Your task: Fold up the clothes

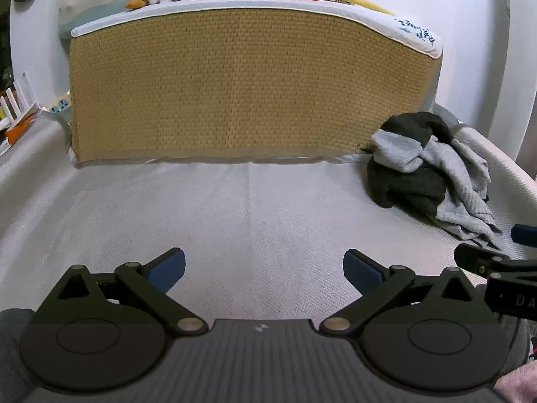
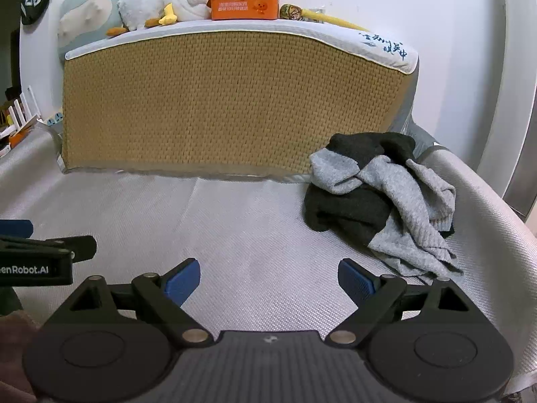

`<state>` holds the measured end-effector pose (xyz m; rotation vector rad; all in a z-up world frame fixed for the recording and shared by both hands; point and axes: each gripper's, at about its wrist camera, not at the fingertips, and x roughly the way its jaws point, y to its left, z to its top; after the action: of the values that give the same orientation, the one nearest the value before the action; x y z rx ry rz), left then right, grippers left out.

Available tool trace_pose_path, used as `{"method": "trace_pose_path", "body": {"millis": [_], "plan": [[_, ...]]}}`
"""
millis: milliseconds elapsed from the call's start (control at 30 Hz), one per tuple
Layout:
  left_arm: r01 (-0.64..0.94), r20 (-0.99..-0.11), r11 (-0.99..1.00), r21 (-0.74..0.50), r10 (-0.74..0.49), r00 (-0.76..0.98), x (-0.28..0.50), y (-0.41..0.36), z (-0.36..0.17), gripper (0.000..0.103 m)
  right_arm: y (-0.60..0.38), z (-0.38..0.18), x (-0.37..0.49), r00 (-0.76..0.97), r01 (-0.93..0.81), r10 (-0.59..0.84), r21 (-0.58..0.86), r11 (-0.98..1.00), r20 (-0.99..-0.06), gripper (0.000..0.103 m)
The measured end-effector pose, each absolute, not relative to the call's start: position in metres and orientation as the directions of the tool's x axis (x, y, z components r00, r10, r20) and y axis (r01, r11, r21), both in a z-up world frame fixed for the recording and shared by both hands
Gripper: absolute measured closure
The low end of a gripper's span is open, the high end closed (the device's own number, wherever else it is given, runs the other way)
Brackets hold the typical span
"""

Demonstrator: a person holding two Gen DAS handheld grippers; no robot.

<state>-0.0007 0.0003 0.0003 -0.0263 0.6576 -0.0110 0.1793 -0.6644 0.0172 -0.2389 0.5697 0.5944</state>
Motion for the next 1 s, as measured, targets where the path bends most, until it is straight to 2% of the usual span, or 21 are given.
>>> {"method": "trace_pose_path", "body": {"millis": [300,1000], "plan": [[0.004,-0.596,1.000,0.022,0.010,0.803,-0.0053,0.0006,0.0064,0.000,-0.6635,0.0182,0.1775,0.691,-0.581,0.451,-0.063,0.812,-0.565,0.012],[-0.038,-0.619,0.999,-0.010,0.023,0.785,-0.0053,-0.0003,-0.0026,0.000,-0.6618,0.0195,0.1764,0.699,-0.577,0.447,-0.071,0.814,-0.559,0.014]]}}
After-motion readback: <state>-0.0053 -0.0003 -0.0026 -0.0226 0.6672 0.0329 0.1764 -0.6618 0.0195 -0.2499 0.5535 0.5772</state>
